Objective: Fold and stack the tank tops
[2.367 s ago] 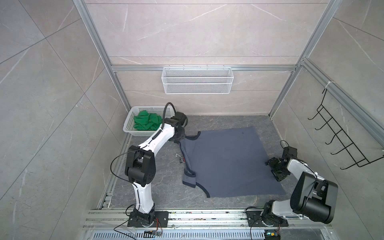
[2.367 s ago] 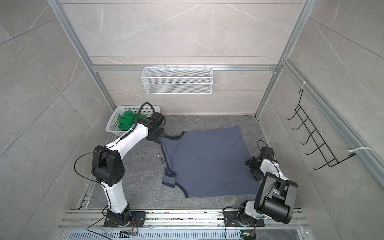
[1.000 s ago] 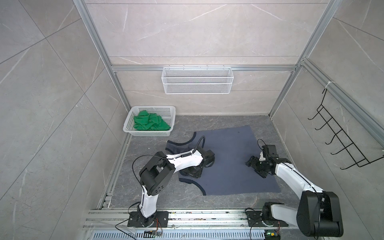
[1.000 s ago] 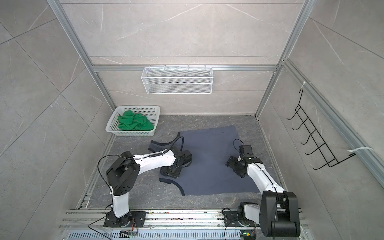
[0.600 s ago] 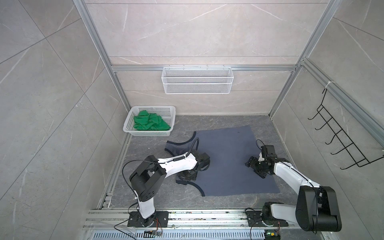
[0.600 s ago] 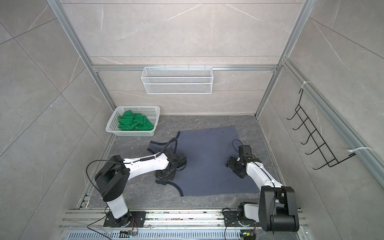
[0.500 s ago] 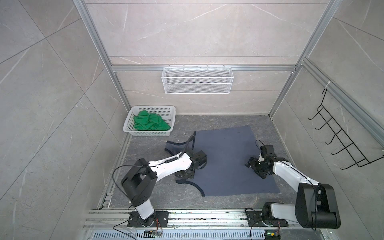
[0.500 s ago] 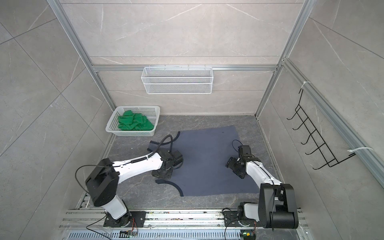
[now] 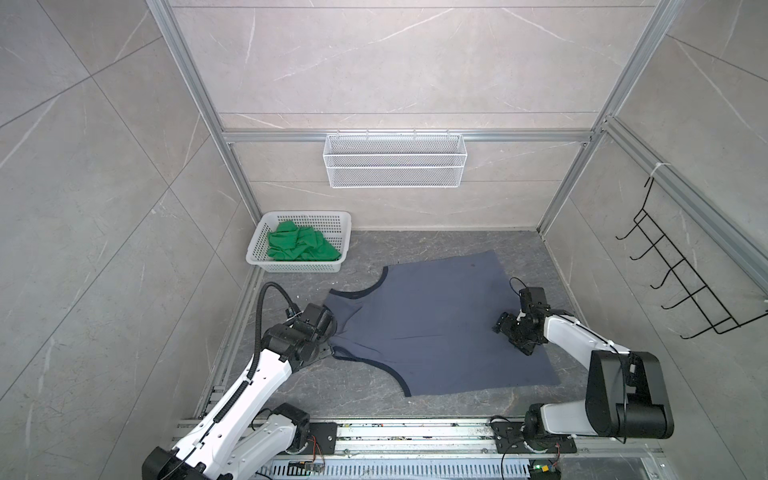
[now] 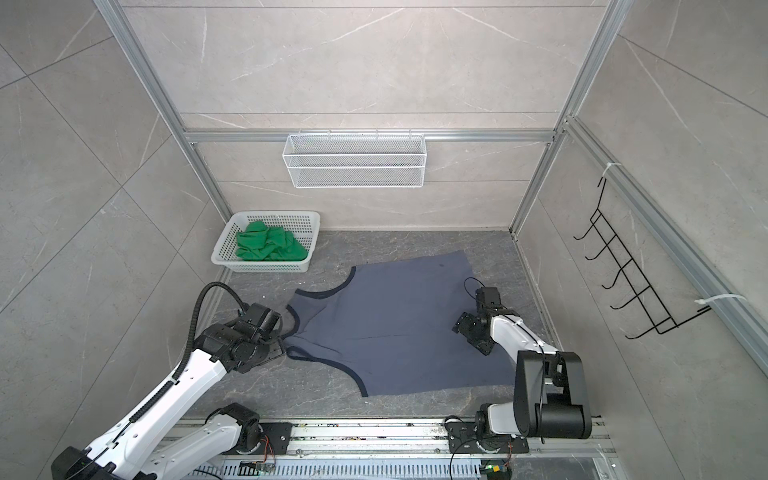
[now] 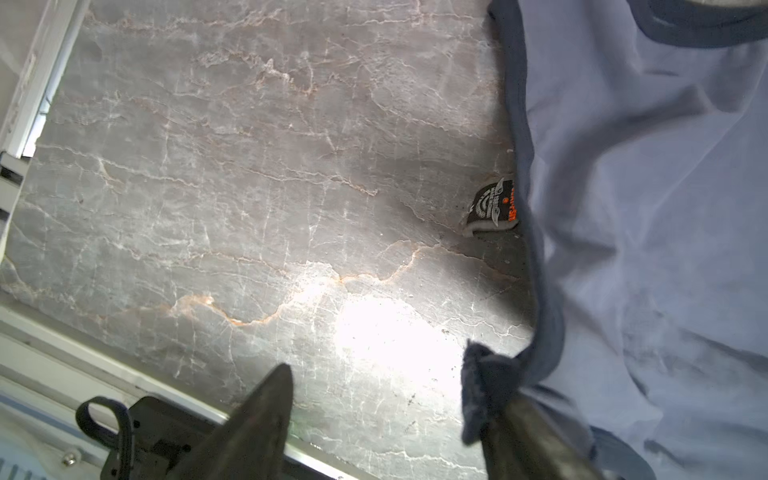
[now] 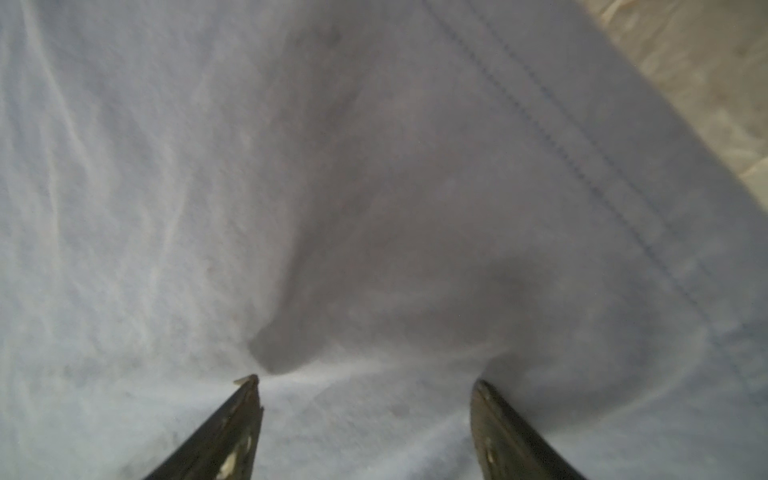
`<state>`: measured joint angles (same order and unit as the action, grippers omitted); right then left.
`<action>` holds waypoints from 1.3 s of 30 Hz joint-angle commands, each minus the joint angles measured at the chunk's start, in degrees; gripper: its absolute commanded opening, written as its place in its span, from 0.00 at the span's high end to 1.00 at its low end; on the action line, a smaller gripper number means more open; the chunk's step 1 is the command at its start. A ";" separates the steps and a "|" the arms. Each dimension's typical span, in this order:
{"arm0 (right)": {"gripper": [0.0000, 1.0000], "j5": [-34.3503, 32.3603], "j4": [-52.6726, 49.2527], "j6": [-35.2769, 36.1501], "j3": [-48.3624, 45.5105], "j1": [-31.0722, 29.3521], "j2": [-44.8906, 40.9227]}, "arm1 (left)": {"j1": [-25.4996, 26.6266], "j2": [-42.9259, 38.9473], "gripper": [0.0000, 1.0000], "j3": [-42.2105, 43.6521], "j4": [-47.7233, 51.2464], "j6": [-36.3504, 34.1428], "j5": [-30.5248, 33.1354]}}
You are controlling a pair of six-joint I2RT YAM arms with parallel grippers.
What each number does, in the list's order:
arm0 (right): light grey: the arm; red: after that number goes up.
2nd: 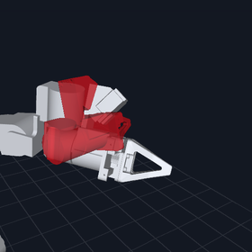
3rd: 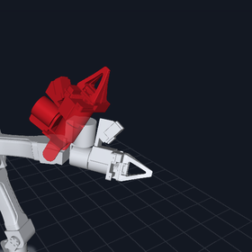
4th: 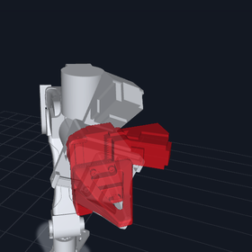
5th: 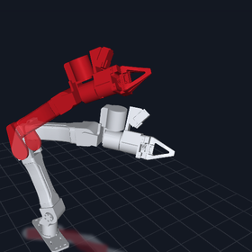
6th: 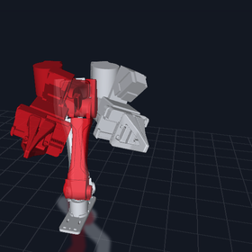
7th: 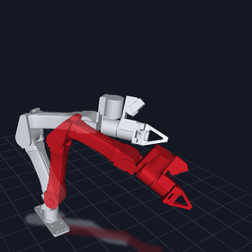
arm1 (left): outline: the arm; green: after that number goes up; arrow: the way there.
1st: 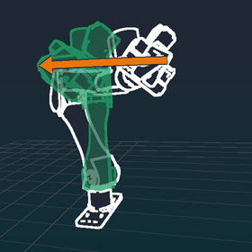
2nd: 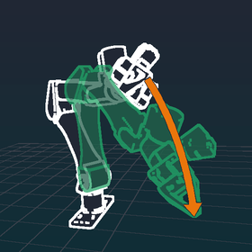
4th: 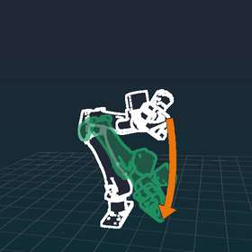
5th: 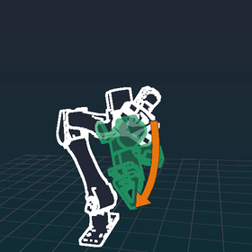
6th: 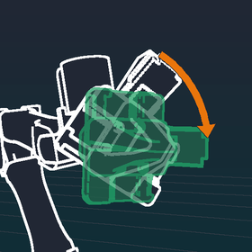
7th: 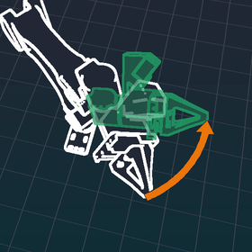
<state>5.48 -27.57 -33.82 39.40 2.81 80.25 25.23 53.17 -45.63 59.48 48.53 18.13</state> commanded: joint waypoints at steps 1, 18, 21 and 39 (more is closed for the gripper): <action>0.19 -2.23 -3.49 0.01 1.24 0.27 -2.72 | -0.34 -1.33 0.27 -3.37 -1.10 0.31 3.37; 0.20 -0.53 -5.01 1.28 1.96 0.08 -7.65 | 13.03 -2.46 0.29 0.49 -4.10 8.61 9.80; 0.20 1.02 -4.10 1.28 1.74 -0.29 -7.54 | 8.90 0.90 0.31 1.28 -18.84 -2.02 -4.99; 0.20 2.68 -1.79 1.74 -1.01 -1.14 -5.98 | 8.72 5.55 0.46 9.27 -12.81 10.36 -0.54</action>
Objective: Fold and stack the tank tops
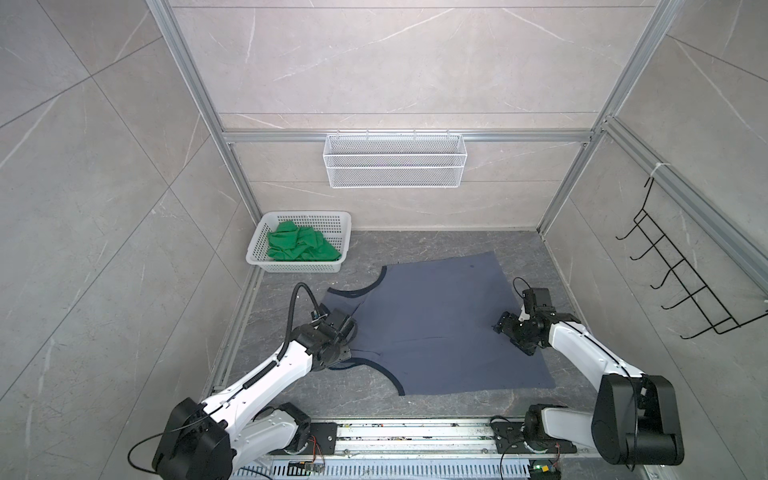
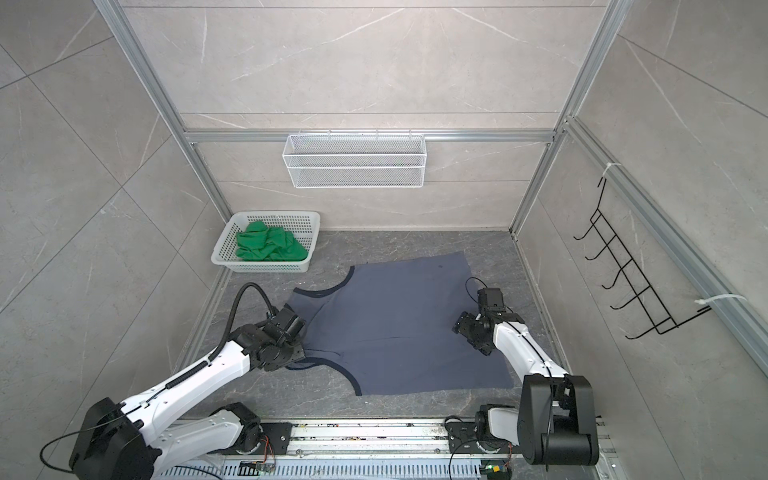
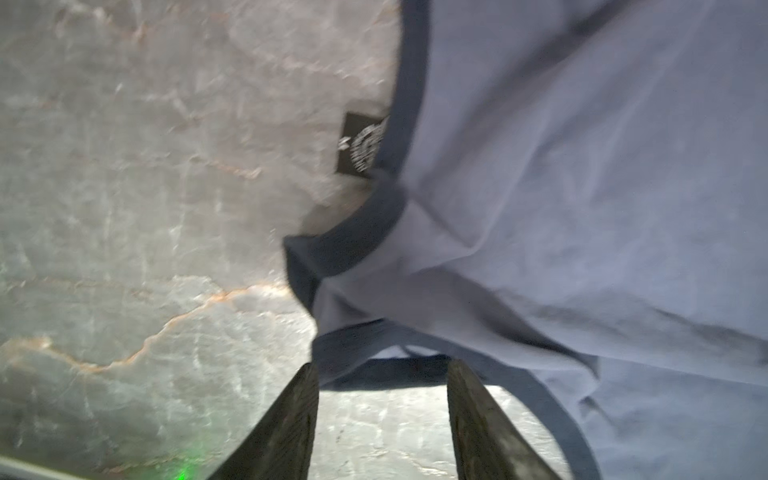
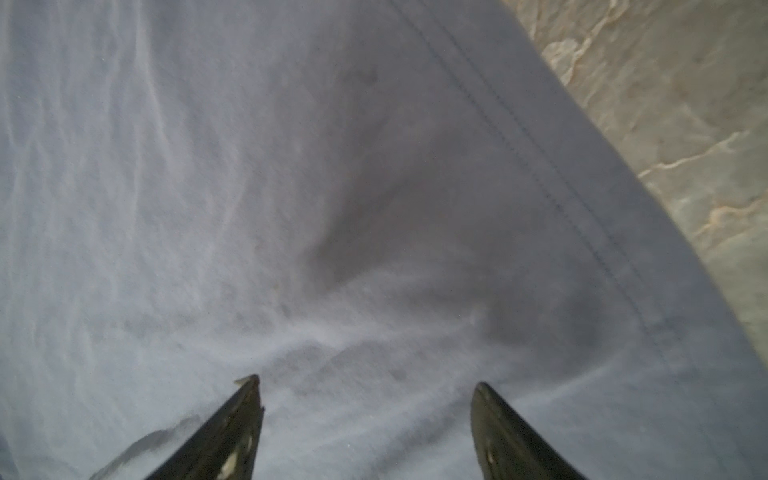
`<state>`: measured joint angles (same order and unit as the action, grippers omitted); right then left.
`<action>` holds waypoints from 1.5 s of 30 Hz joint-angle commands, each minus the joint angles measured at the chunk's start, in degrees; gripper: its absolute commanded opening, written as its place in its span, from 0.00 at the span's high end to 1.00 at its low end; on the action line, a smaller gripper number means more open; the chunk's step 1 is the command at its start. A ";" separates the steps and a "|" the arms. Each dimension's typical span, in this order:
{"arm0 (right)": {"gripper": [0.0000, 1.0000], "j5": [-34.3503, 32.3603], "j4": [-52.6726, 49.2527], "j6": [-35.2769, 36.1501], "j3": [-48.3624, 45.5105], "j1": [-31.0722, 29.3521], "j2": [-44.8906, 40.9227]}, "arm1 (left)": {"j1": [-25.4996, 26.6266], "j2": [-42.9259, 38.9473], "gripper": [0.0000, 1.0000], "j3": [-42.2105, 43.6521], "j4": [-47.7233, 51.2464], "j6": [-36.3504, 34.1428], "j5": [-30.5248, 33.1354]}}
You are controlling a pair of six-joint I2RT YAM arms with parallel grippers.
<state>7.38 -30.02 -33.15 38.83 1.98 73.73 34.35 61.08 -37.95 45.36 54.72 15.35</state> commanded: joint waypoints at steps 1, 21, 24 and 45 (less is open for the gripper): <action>0.20 0.80 0.62 1.06 -0.42 -0.27 0.53 | -0.71 -3.14 0.46 2.57 0.11 4.64 2.31; 0.20 2.20 2.16 1.16 -1.04 -0.23 1.85 | -8.16 -2.73 0.90 5.59 -5.89 -2.81 -3.25; 0.21 2.10 1.75 1.40 -0.69 -0.28 1.94 | -6.55 -5.20 1.00 0.70 -1.12 -4.58 -0.86; 0.21 -0.18 -0.54 1.18 2.44 -0.30 1.41 | 10.20 -29.86 0.00 9.02 20.93 25.98 10.02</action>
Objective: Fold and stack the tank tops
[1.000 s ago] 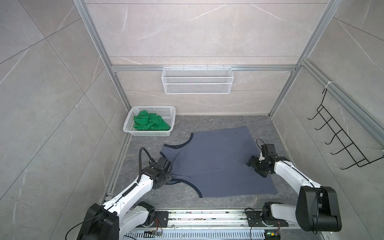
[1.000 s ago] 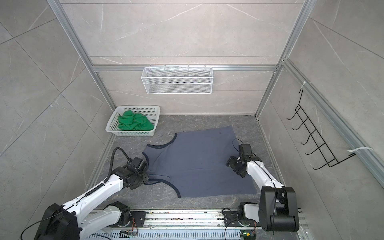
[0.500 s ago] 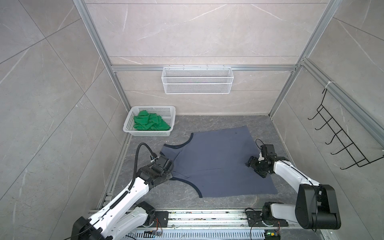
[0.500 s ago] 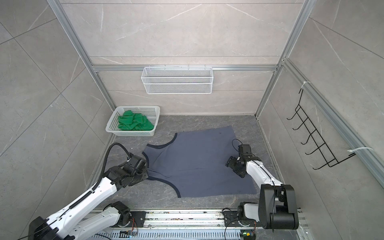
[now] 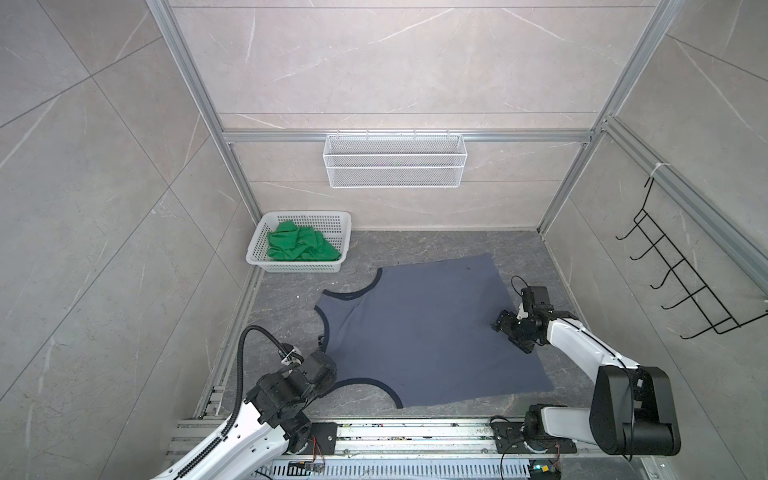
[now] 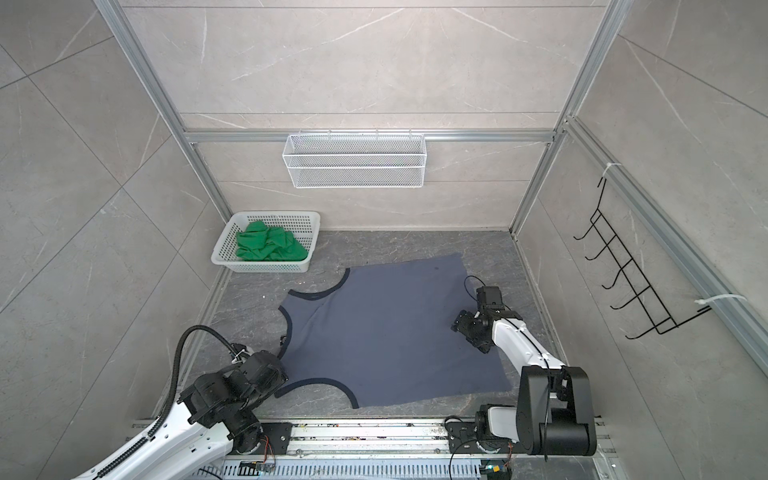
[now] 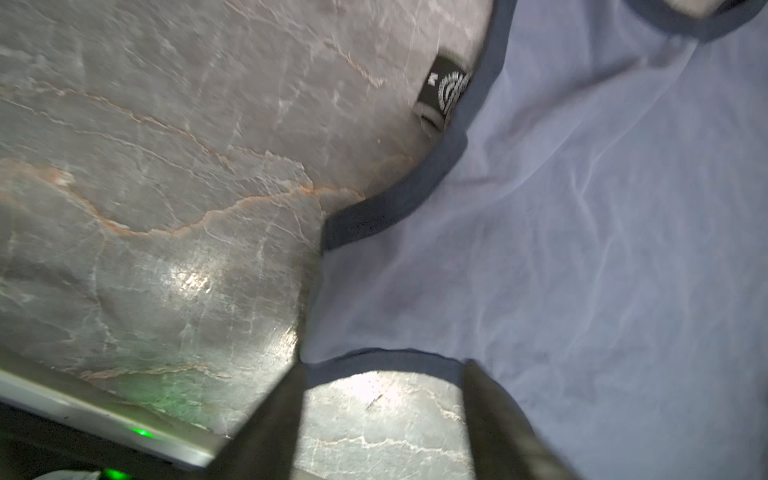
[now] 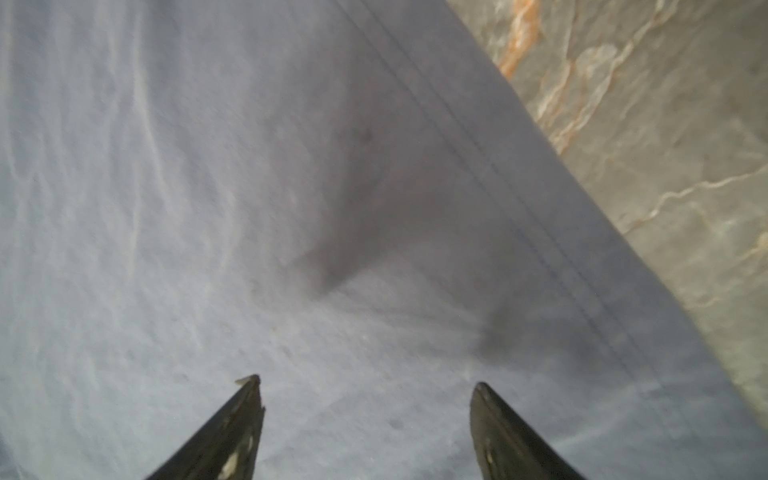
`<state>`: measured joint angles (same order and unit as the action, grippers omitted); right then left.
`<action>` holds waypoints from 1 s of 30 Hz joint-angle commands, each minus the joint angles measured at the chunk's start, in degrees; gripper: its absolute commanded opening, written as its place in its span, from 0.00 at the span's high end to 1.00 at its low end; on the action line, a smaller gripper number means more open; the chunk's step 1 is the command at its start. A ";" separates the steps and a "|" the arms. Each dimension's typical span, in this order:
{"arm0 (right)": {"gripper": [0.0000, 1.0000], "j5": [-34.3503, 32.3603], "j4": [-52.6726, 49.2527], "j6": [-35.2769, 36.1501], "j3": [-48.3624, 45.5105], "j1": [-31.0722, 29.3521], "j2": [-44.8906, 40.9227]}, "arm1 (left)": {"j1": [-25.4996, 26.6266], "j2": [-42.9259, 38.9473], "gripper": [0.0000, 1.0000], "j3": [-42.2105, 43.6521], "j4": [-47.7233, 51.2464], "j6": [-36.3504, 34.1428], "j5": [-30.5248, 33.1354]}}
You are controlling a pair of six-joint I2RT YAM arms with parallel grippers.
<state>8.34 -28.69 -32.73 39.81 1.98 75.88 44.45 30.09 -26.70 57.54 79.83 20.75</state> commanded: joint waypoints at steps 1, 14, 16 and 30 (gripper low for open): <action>0.21 -1.30 -2.18 0.91 1.46 -0.30 -1.26 | 0.10 2.75 0.00 -4.63 8.76 -1.40 5.89; 0.20 0.60 -2.68 1.67 2.78 -3.46 -3.43 | -5.88 38.72 0.00 -27.87 -21.38 -38.07 -2.62; 0.21 1.58 -1.59 2.15 4.42 -4.09 -1.88 | -9.69 44.96 0.01 -29.56 -27.34 -41.23 -6.43; 0.22 6.78 7.72 1.21 14.84 -4.45 18.07 | -25.01 71.06 0.15 -32.11 -51.73 -46.77 -18.42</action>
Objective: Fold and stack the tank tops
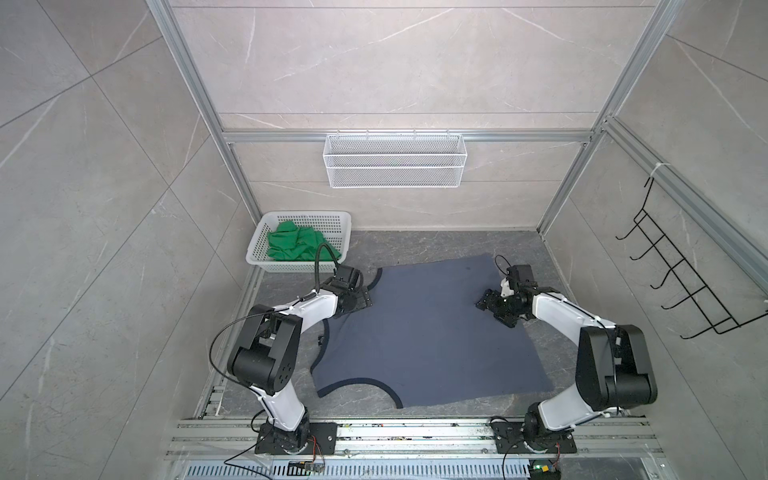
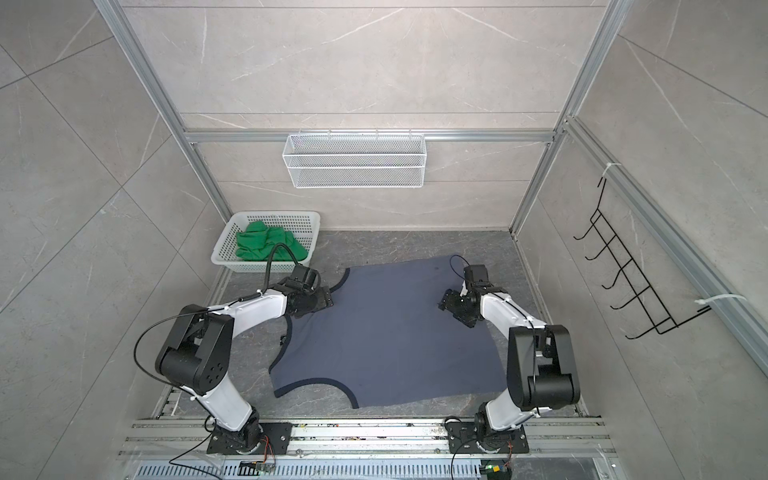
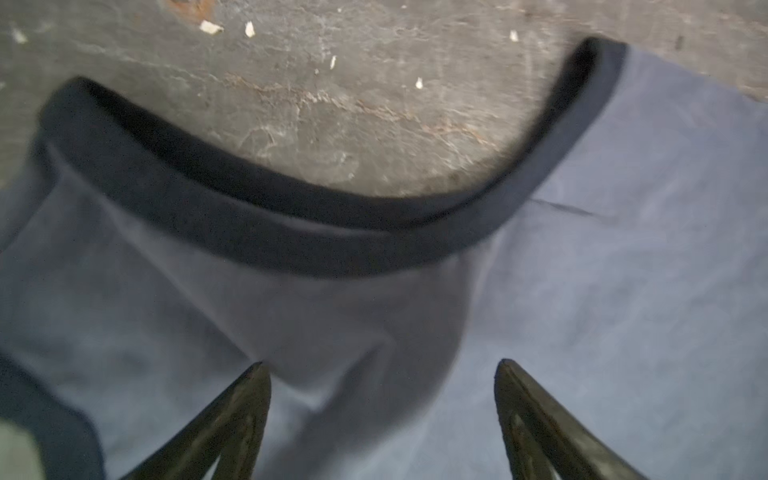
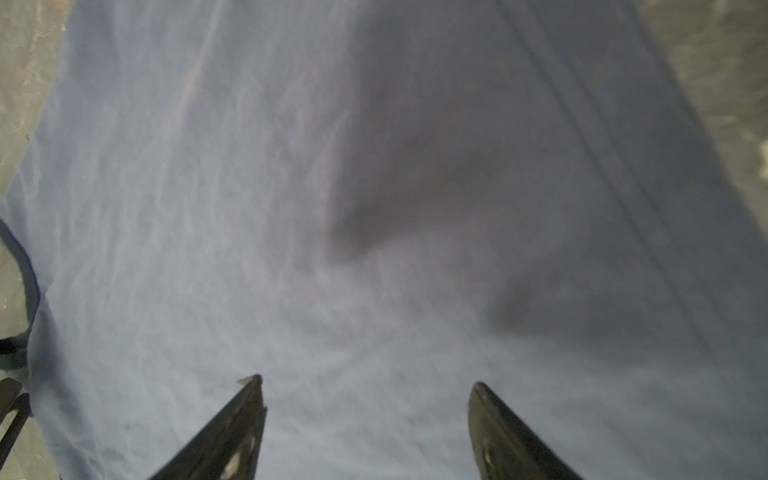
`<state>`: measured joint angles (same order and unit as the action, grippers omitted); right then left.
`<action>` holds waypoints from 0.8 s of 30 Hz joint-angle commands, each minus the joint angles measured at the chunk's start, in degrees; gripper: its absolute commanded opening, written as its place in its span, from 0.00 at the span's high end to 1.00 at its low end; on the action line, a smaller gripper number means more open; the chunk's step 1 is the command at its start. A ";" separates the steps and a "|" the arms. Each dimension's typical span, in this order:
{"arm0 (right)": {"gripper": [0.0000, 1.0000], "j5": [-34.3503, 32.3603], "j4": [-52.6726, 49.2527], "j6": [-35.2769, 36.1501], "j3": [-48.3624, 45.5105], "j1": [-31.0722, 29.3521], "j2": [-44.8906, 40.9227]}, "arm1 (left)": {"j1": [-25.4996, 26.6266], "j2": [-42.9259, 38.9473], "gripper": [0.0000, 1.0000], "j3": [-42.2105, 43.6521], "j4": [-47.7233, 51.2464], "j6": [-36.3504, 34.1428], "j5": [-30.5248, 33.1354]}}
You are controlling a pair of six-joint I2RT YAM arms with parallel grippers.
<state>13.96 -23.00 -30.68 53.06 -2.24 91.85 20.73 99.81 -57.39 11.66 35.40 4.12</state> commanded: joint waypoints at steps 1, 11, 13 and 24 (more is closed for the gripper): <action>0.22 0.80 2.42 -0.94 1.85 -0.25 2.89 | -1.76 1.96 0.16 -1.57 -6.12 -2.44 -1.15; 0.23 -6.78 -1.61 -3.37 4.07 3.12 8.59 | -9.96 4.74 0.26 -0.04 -6.47 1.04 2.84; 0.24 -7.12 -2.04 -4.08 3.61 4.84 9.10 | -11.11 4.77 0.26 0.57 -6.73 1.25 3.25; 0.24 -4.30 0.54 -3.35 1.57 6.47 3.65 | -10.63 0.38 0.18 -3.57 -1.71 -2.71 0.74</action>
<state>9.69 -21.30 -34.30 55.79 4.95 97.95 8.51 103.42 -58.37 5.96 34.94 5.32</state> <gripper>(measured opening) 0.762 0.817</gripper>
